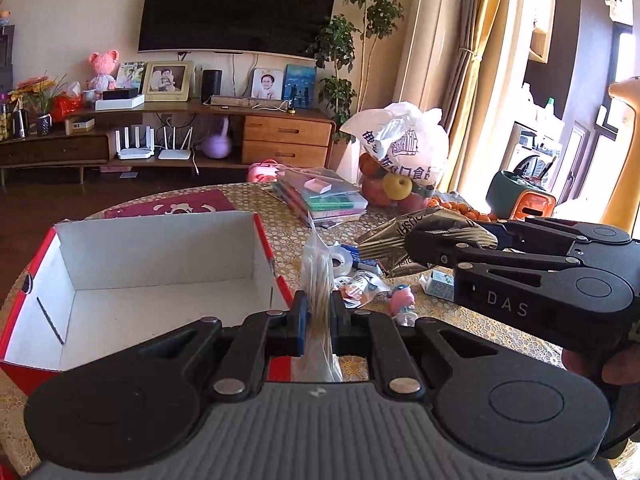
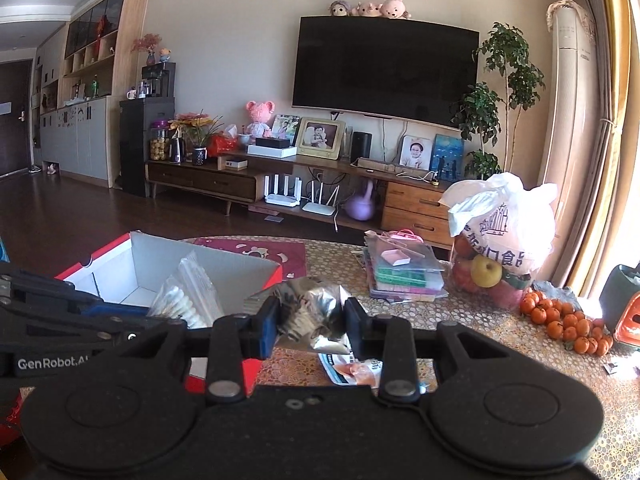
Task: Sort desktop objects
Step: 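Carry the swab bag with the left tool while the right tool carries the foil bag into the box, then lower into the box and open the left gripper while the right gripper opens too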
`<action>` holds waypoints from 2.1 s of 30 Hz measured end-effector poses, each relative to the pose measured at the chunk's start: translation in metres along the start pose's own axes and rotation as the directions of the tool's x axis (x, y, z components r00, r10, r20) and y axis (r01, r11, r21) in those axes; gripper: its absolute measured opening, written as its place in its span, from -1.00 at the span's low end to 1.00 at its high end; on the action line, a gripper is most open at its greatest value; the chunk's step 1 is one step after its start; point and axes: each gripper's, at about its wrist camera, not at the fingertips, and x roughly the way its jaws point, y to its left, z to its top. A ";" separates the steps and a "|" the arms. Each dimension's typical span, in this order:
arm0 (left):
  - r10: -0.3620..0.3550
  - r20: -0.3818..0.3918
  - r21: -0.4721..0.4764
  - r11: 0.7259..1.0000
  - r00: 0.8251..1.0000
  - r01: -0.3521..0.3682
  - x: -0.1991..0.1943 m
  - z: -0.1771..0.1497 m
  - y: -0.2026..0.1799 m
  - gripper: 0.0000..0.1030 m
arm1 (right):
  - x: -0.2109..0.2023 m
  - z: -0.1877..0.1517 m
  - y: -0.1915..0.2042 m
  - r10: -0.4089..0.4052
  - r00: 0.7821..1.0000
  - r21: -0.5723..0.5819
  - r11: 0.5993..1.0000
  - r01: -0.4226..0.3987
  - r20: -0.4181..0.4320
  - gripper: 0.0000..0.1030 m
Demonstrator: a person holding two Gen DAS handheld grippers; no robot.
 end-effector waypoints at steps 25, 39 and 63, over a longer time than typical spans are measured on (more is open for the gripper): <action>0.129 -0.049 -0.040 0.991 0.990 -0.131 -0.005 0.013 0.104 -0.81 | 0.052 0.031 0.072 0.157 0.983 -0.108 0.980 -0.167 -0.095 -0.35; 0.133 -0.119 -0.034 0.990 0.984 -0.137 0.023 0.017 0.137 -0.81 | 0.088 0.029 0.090 0.192 0.962 -0.121 0.968 -0.218 -0.196 -0.35; 0.110 -0.273 -0.074 0.988 0.956 -0.135 0.091 0.027 0.192 -0.81 | 0.154 0.010 0.107 0.221 0.907 -0.136 0.949 -0.285 -0.360 -0.35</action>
